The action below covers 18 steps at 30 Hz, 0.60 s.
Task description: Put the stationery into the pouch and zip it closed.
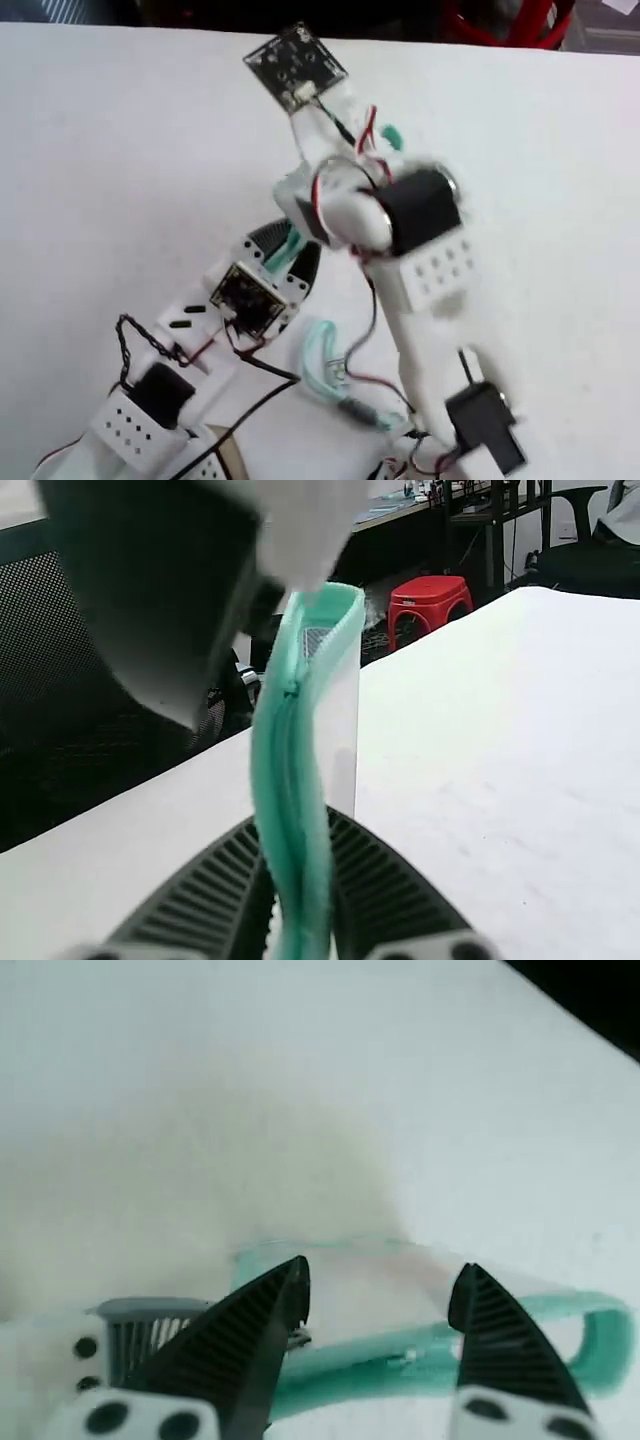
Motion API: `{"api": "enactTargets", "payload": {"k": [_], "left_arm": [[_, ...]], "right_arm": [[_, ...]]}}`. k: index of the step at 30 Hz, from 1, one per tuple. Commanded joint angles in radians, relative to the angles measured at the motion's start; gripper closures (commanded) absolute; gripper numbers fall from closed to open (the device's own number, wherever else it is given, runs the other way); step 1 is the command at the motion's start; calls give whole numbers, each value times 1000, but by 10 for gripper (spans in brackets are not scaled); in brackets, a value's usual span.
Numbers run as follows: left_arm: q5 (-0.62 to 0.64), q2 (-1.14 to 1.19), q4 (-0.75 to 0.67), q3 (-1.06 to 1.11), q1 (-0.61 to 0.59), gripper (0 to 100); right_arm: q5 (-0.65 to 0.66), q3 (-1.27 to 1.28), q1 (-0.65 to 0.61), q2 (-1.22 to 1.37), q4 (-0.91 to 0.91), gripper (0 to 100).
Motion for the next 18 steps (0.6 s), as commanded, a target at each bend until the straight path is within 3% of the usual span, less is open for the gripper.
{"api": "enactTargets", "payload": {"k": [1,11,18], "left_arm": [[-8,5,3,-5,-2,976],[-6,5,3,-5,-2,976],[-5,5,29,-6,5,976]], "right_arm": [[3,-32,51,39,8,765],[11,135,128,-286,5,766],[12,175,219,-259,-47,766]]}}
